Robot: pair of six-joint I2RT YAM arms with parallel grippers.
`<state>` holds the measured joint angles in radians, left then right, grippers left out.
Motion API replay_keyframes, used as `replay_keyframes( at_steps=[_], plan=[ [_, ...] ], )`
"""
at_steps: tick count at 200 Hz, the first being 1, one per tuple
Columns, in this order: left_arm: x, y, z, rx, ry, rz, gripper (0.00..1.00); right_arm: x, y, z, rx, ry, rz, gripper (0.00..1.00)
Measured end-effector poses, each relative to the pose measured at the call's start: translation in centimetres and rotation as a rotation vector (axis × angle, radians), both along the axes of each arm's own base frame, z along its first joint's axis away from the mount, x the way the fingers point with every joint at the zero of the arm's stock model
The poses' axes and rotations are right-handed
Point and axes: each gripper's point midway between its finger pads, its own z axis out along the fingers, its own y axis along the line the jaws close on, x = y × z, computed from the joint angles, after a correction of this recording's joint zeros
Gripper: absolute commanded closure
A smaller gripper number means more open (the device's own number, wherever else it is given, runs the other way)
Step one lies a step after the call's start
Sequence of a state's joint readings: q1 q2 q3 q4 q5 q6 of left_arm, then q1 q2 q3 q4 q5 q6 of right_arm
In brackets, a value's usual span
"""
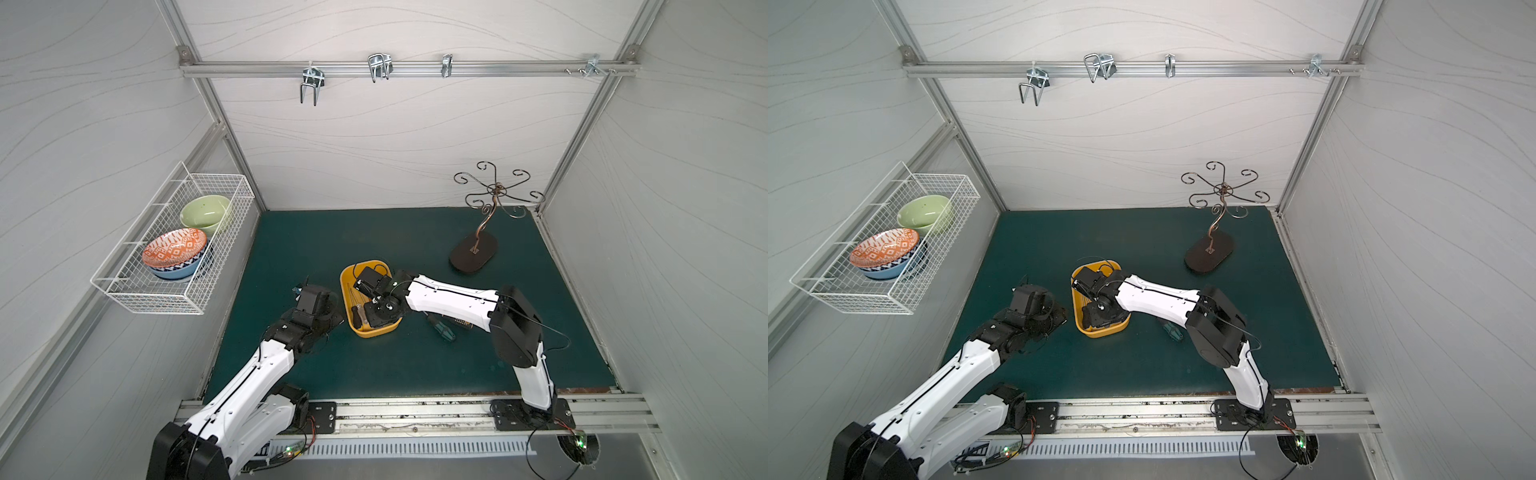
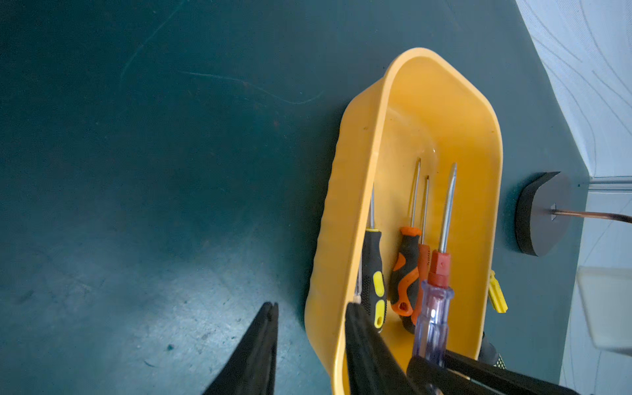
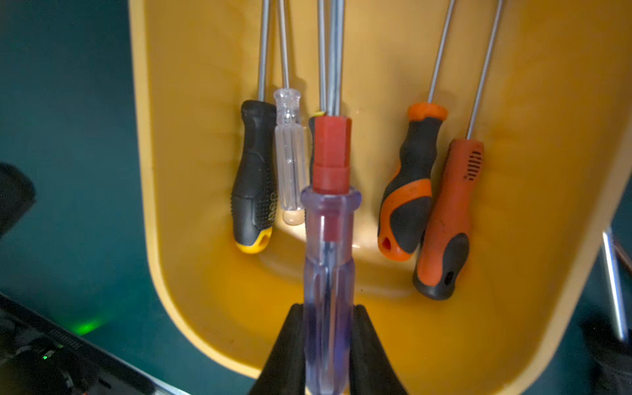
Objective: Put the screwdriver on the desktop into the storage box
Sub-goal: Place the screwdriver in the storage box, then pick up the screwdriver from the center of the board.
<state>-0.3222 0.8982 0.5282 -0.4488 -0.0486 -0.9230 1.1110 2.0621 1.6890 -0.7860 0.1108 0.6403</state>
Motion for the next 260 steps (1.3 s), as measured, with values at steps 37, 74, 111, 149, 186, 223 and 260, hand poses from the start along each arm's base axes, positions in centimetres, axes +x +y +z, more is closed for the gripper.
replay_keyframes(
  at_steps=[37, 74, 111, 149, 186, 223, 260],
  plan=[
    [0.0, 0.3, -0.1, -0.002, 0.005, 0.006, 0.62, 1.6, 0.1, -1.0, -0.014, -0.002, -0.026, 0.61],
    [0.0, 0.2, -0.1, -0.012, 0.009, -0.012, 0.59, 2.6, 0.4, -0.8, -0.010, -0.010, -0.026, 0.49],
    [-0.2, -0.2, -0.9, -0.014, 0.043, -0.060, 0.59, 2.8, -0.3, 1.7, 0.025, -0.049, -0.007, 0.49],
    [-0.1, -0.4, -1.4, -0.008, 0.065, -0.099, 0.59, 2.1, -6.0, 7.9, 0.156, -0.110, 0.023, 0.50],
    [0.9, -0.5, -0.8, -0.007, 0.041, -0.105, 0.60, 2.8, -14.2, 6.3, 0.105, -0.053, -0.026, 0.44],
    [1.7, -0.6, -0.1, -0.018, 0.001, -0.096, 0.60, -1.7, -18.5, 1.1, -0.064, 0.101, 0.027, 0.41],
    [2.4, -0.4, 0.4, -0.063, -0.044, -0.043, 0.60, -2.1, -19.2, 0.0, -0.109, 0.128, 0.030, 0.41]
  ],
)
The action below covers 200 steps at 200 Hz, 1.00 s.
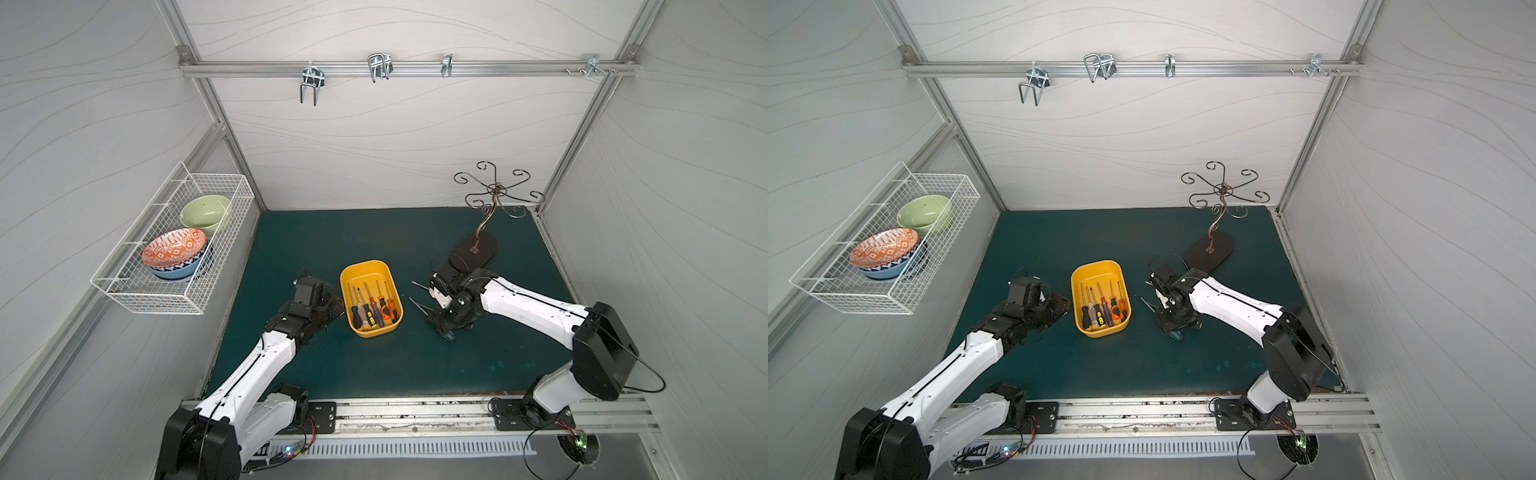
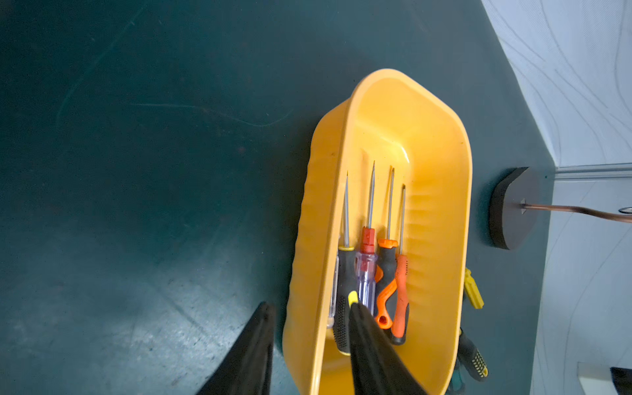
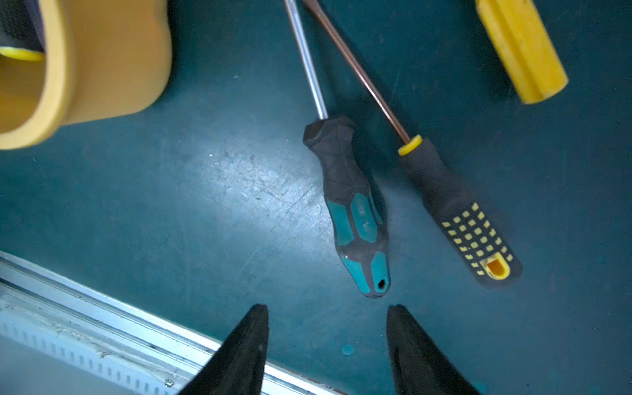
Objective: Put the screwdriver on the desktop into the storage box
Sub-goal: Pick up the screwdriver from the center of the board.
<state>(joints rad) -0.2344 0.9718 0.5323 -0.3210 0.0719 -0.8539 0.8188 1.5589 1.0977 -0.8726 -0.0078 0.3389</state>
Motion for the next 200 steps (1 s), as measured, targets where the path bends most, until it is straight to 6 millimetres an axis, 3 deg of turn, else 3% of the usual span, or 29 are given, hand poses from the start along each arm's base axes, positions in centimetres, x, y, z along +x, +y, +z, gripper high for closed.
replay_keyframes(
  at_steps=[93, 161, 200],
  plan=[
    [-1.2, 0.0, -2.3, -0.089, 0.036, 0.074, 0.60, 1.0, 0.5, -3.9, -0.121, 0.017, 0.067, 0.50],
    [-1.4, -0.1, -1.9, -0.109, 0.022, 0.075, 0.61, 0.5, 2.5, -6.1, -0.235, -0.022, 0.185, 0.60],
    [-1.9, 0.0, -1.7, -0.109, 0.014, 0.076, 0.62, 0.5, 3.2, -5.9, -0.237, -0.032, 0.197, 0.76]
  ],
)
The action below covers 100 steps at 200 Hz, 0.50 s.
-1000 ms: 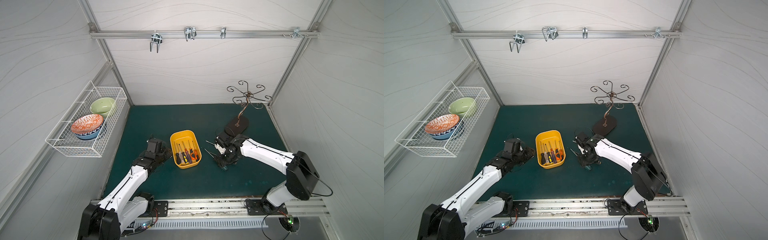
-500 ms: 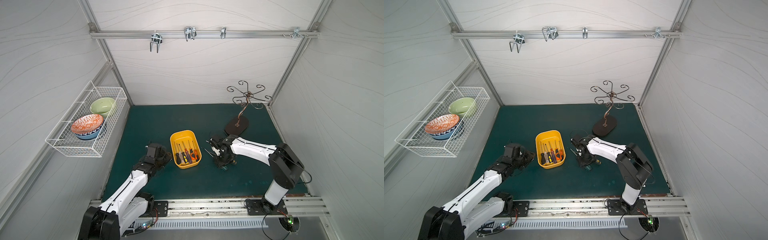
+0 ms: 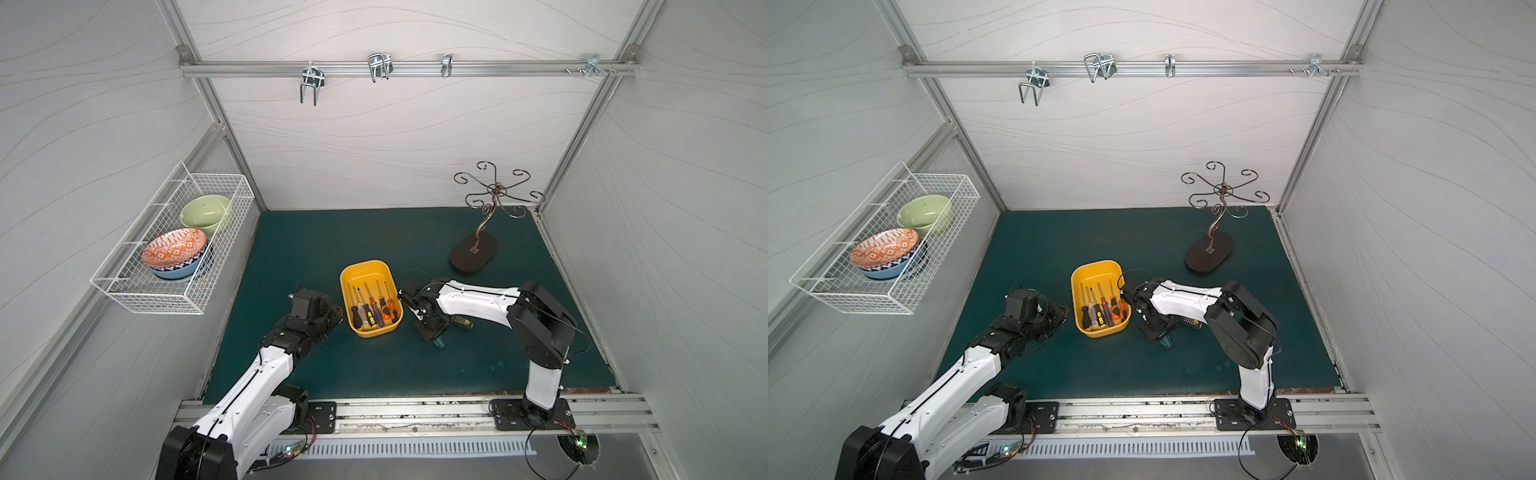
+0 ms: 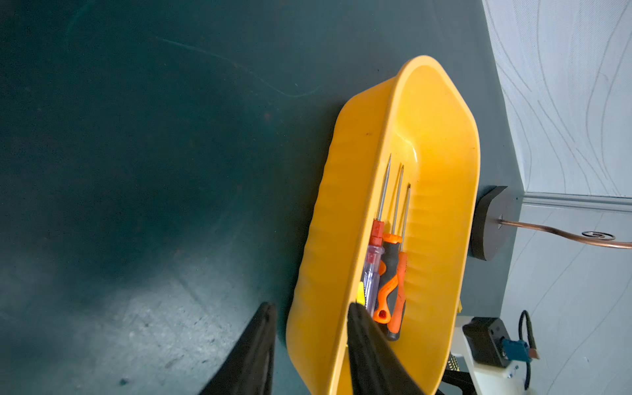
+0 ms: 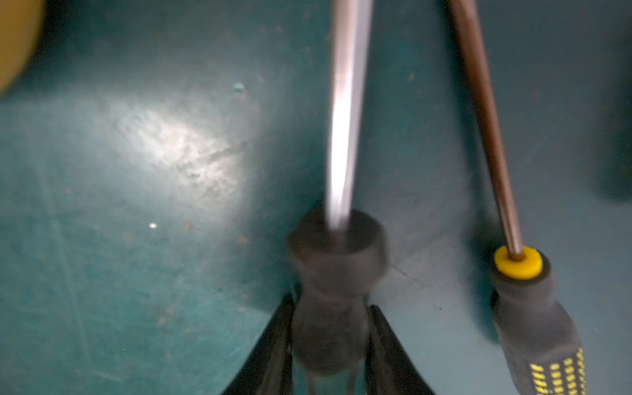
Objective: Put the screwdriver on the desktop into the storage box
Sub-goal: Pick up the screwdriver from the center of the board.
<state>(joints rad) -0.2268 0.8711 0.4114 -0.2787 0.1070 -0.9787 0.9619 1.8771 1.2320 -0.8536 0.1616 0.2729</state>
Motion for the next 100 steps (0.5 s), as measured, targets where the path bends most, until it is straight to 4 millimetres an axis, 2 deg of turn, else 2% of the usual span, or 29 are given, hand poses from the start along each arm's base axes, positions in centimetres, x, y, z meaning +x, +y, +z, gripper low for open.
replay_keyframes(
  at_steps=[30, 49, 82, 100],
  plan=[
    [-0.3, 0.2, 0.0, 0.009, 0.004, -0.001, 0.62, -0.2, -0.1, 0.1, -0.004, 0.002, -0.011, 0.88],
    [-0.3, 0.3, -0.1, 0.019, 0.003, -0.011, 0.62, -0.5, -0.3, 1.0, 0.003, 0.000, -0.031, 0.92],
    [-0.5, 0.3, -0.2, 0.041, 0.004, -0.034, 0.62, -0.8, -0.9, 5.2, 0.063, -0.045, -0.091, 1.00],
    [-0.6, 0.4, -0.1, 0.052, 0.003, -0.039, 0.64, -0.8, -0.7, 7.8, 0.104, -0.073, -0.132, 1.00]
  ],
)
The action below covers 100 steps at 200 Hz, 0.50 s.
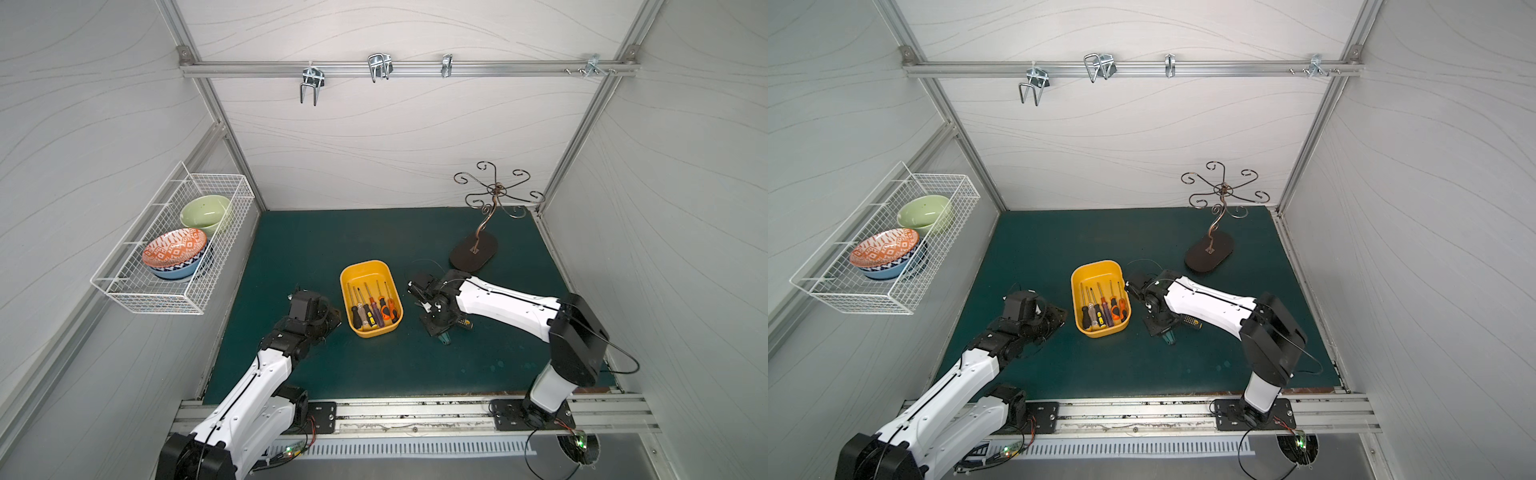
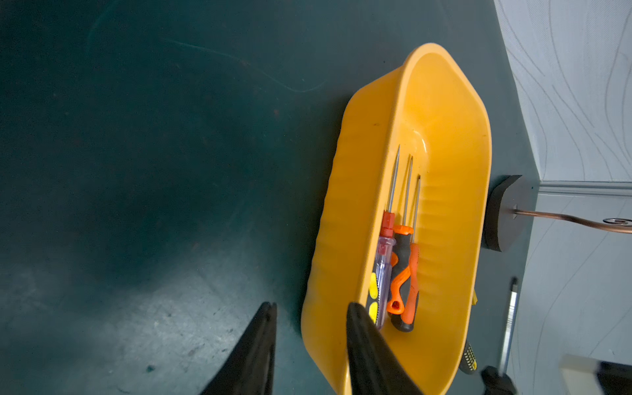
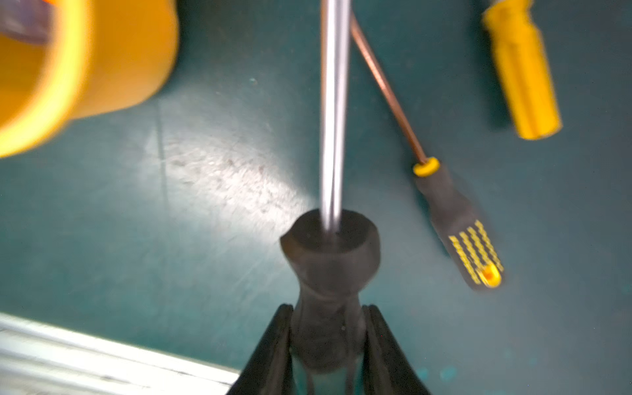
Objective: Put the screwdriver on the desktop into the storage box
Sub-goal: Pick up the screwdriver from the center of the board, then place the screwdriver in the storage box.
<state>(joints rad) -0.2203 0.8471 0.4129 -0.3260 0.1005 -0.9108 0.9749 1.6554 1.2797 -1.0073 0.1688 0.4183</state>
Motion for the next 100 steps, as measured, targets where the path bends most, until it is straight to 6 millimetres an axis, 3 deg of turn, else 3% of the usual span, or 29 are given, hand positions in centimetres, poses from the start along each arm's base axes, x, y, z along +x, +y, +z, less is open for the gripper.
replay_keyframes(
  at_steps=[23, 54, 71, 100],
  plan=[
    [-0.3, 0.2, 0.0, 0.023, 0.012, -0.007, 0.65, -0.4, 2.1, 3.0, 0.056, -0.035, -0.006, 1.00],
    [-0.5, 0.5, 0.4, 0.045, 0.017, -0.012, 0.65, -1.9, 8.6, 6.2, 0.212, -0.038, 0.021, 1.00],
    [-0.7, 0.7, 0.5, 0.053, 0.018, -0.007, 0.65, -2.1, 11.8, 6.2, 0.281, -0.001, 0.009, 1.00],
    [-1.1, 1.0, 0.8, 0.060, 0.012, 0.000, 0.65, -0.8, 16.5, 4.4, 0.336, 0.056, -0.021, 1.00]
  ],
)
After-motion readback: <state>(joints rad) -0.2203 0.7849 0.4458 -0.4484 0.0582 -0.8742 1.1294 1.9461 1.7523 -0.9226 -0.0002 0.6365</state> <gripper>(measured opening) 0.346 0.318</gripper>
